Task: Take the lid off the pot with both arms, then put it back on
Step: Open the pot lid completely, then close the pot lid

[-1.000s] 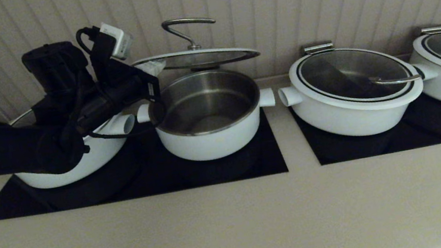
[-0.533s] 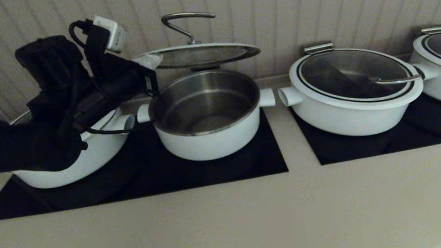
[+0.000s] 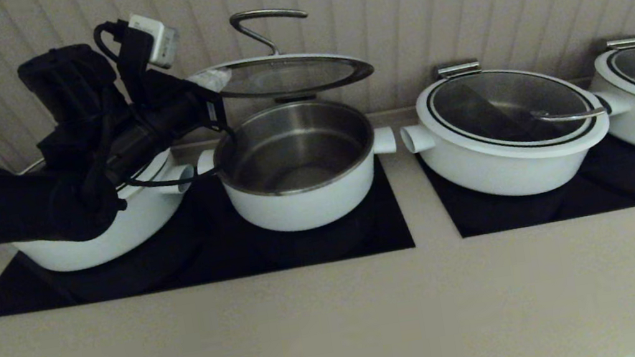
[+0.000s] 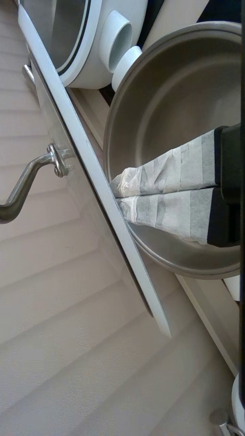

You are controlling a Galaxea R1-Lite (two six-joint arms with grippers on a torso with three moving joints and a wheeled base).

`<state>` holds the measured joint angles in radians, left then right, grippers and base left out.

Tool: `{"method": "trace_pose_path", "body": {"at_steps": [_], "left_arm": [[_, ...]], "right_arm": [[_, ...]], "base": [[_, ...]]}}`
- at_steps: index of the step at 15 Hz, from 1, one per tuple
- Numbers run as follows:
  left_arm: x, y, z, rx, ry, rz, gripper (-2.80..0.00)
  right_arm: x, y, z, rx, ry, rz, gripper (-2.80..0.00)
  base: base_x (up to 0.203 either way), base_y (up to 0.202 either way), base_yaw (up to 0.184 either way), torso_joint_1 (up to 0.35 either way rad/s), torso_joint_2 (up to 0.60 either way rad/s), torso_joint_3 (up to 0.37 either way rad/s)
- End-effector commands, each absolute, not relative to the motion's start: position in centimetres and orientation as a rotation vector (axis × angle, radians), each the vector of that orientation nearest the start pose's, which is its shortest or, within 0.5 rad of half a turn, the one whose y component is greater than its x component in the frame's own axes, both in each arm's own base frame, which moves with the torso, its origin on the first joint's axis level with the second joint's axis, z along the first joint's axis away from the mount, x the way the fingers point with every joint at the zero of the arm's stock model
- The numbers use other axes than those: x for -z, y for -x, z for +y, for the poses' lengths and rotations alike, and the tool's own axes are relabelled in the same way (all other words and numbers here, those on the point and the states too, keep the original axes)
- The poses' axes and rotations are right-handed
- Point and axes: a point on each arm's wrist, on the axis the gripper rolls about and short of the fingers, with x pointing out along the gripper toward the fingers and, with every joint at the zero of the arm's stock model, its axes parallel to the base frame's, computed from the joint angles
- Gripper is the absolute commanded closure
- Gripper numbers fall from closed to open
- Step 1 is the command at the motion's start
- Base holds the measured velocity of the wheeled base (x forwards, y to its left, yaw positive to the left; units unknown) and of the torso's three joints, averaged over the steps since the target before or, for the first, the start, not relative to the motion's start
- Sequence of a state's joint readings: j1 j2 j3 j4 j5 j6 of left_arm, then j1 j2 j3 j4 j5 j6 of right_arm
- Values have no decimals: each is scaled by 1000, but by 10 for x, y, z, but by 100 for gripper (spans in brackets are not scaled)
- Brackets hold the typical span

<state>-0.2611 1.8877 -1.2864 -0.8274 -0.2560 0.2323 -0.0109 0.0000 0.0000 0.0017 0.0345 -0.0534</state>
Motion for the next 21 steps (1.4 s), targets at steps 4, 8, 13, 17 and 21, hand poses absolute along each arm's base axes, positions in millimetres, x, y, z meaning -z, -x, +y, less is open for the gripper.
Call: {"method": "trace_pose_path", "body": {"at_steps": [4, 8, 13, 17, 21], "left_arm": [[-273, -366, -103, 482, -228, -300, 0], [-273, -373, -105, 443, -226, -364, 0], [-281, -375, -104, 433, -224, -395, 0], [-289, -377, -105, 402, -218, -424, 0], [-294, -379, -105, 396, -216, -446, 0]], "right_arm": [[-75, 23, 1, -25, 55, 2, 0], [-75, 23, 1, -24, 54, 2, 0], [-75, 23, 1, -25, 54, 2, 0], [-75, 23, 1, -25, 54, 2, 0], [-75, 23, 1, -25, 54, 2, 0]], "base": [[0, 0, 0, 0, 0, 0], [0, 0, 0, 0, 0, 0], [0, 0, 0, 0, 0, 0], [0, 0, 0, 0, 0, 0], [0, 0, 0, 0, 0, 0]]}}
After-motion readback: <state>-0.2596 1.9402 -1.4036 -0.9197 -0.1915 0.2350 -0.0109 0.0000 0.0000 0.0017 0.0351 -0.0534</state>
